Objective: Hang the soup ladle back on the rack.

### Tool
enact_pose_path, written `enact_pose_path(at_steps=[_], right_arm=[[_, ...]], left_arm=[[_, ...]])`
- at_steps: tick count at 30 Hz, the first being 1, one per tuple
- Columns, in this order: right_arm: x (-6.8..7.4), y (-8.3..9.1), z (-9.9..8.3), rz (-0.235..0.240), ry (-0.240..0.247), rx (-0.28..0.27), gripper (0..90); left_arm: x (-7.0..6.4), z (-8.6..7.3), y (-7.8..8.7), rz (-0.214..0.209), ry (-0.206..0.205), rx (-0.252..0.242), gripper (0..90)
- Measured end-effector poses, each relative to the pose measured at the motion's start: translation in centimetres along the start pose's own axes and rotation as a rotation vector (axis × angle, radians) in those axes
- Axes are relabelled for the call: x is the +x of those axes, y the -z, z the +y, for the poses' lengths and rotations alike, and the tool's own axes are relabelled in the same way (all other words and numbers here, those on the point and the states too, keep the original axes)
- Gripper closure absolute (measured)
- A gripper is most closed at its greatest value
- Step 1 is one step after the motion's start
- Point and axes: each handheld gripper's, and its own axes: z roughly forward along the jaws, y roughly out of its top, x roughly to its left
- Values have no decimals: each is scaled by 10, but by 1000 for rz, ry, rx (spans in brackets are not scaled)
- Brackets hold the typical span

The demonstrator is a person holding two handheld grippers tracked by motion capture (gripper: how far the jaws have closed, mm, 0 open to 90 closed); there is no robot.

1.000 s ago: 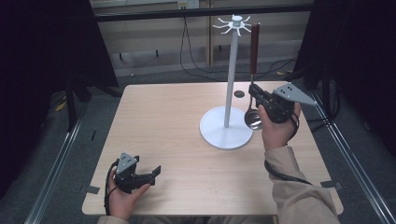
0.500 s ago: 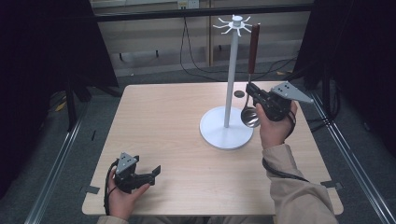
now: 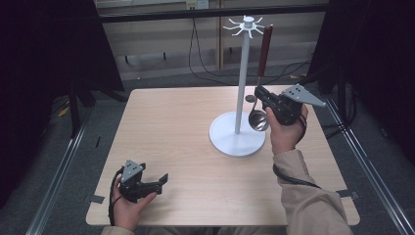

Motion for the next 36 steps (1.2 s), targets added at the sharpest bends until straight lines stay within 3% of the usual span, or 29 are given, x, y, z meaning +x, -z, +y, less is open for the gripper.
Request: enact_pose_path(at_steps=[7, 16, 29, 36], right_arm=[[1, -1, 3, 0, 7, -21, 781], [0, -1, 2, -14, 13, -9, 718], [0, 11, -4, -44, 25, 20, 411], [2, 23, -12, -39, 23, 50, 292]], left_arm=[[0, 0, 0, 3, -10, 6, 48], [-1, 1, 0, -3, -3, -4, 50], [-2, 2, 0, 1, -12, -5, 49], [-7, 6, -6, -16, -10, -13, 49]])
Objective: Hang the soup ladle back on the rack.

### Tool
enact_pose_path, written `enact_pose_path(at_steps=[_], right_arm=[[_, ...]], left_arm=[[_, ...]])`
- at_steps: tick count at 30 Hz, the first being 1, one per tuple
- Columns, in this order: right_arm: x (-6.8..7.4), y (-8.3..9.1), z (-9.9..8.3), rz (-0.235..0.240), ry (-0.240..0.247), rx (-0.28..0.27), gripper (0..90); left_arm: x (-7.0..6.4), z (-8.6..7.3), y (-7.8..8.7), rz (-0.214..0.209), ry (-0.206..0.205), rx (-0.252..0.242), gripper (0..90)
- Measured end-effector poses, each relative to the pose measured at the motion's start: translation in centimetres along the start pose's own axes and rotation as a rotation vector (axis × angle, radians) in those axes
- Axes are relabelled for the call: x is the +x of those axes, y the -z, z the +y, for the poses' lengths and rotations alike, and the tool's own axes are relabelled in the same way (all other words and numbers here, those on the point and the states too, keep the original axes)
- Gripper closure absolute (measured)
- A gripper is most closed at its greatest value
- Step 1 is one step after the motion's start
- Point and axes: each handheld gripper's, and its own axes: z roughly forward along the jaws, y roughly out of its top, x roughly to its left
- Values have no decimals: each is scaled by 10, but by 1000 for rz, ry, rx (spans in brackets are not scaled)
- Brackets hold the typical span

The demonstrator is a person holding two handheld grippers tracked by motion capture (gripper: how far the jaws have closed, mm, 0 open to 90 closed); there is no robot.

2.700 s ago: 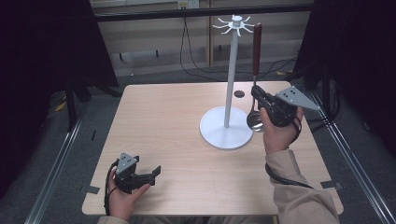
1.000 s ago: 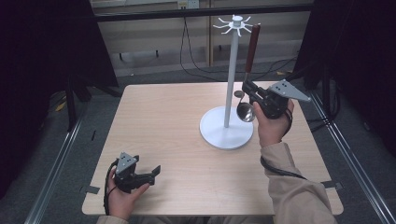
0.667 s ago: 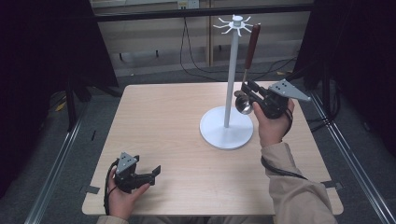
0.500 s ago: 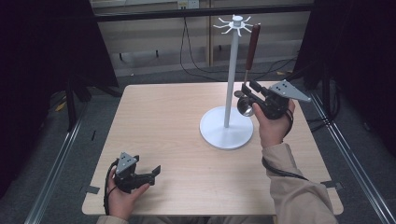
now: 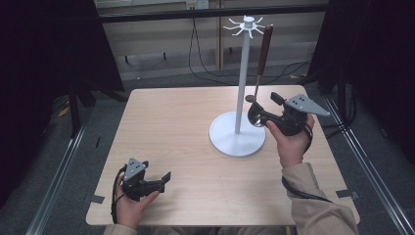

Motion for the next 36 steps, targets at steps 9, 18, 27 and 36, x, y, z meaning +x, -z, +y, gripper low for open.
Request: enact_pose_path(at_steps=[9, 18, 27, 36], right_arm=[[-2, 13, -12, 11, -3, 38, 196], [-1, 25, -25, 35, -1, 73, 135], [-1, 39, -41, 45, 6, 106, 113], [-2, 48, -65, 57, -23, 131, 96]], left_arm=[[-4, 3, -4, -9, -11, -2, 49], [-4, 4, -4, -11, -13, -3, 48], [-5, 4, -4, -12, -13, -6, 48], [-6, 4, -7, -17, -12, -3, 48]])
